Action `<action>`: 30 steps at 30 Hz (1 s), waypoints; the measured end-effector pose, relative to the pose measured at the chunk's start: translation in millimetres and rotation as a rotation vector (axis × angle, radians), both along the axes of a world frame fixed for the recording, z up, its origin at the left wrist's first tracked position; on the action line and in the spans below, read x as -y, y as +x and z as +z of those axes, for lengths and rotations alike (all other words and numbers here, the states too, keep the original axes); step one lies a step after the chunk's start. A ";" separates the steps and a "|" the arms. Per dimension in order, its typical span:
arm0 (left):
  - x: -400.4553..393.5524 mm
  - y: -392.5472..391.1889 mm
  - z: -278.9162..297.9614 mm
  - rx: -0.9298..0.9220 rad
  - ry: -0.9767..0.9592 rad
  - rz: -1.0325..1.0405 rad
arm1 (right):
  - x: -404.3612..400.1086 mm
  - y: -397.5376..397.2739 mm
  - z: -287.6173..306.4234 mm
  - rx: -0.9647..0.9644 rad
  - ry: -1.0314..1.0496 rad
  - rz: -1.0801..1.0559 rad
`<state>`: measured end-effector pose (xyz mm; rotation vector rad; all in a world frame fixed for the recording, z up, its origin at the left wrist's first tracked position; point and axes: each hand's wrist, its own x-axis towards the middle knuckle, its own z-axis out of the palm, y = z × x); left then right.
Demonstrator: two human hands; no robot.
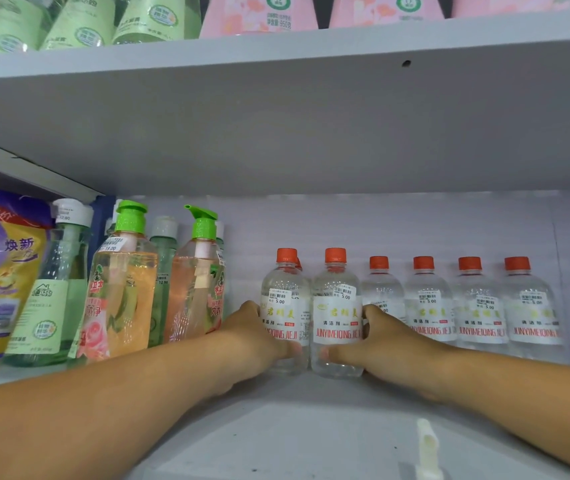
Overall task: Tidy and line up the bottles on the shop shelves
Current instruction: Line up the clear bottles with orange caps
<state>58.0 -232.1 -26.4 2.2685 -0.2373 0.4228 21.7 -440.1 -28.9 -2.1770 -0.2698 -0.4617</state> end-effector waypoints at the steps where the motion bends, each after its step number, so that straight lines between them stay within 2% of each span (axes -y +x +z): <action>1: 0.5 1.1 -0.4 0.004 0.008 -0.005 | -0.3 -0.1 -0.4 0.007 0.002 -0.015; 9: 3.1 3.9 -1.3 0.006 -0.018 0.018 | -0.1 4.9 -3.0 0.034 0.002 -0.068; 12: 2.3 -0.1 0.9 -0.017 -0.015 0.025 | 0.2 6.6 -3.4 0.012 0.007 -0.003; 17: -1.1 -17.0 8.9 -0.041 0.025 0.053 | -1.1 8.9 -1.4 0.020 0.009 -0.017; 20: -3.4 -38.5 12.7 -0.066 0.129 -0.003 | -1.1 5.5 0.8 -0.004 -0.050 -0.022; 22: -7.4 -53.9 12.4 -0.044 0.107 -0.009 | 0.8 -6.4 10.6 -0.042 -0.071 -0.051; 24: -19.9 -72.8 12.7 0.092 0.016 -0.003 | 2.6 -22.0 27.1 -0.106 -0.140 -0.147; 27: -64.2 -110.5 18.3 0.532 -0.139 0.081 | -3.0 -49.9 54.5 -0.035 -0.222 -0.247; 29: -102.9 -129.4 25.8 0.774 -0.186 0.212 | -22.8 -69.8 68.0 0.066 -0.129 -0.163; 30: -120.3 -132.4 29.1 0.807 -0.199 0.281 | -39.1 -77.0 72.9 0.077 -0.095 -0.093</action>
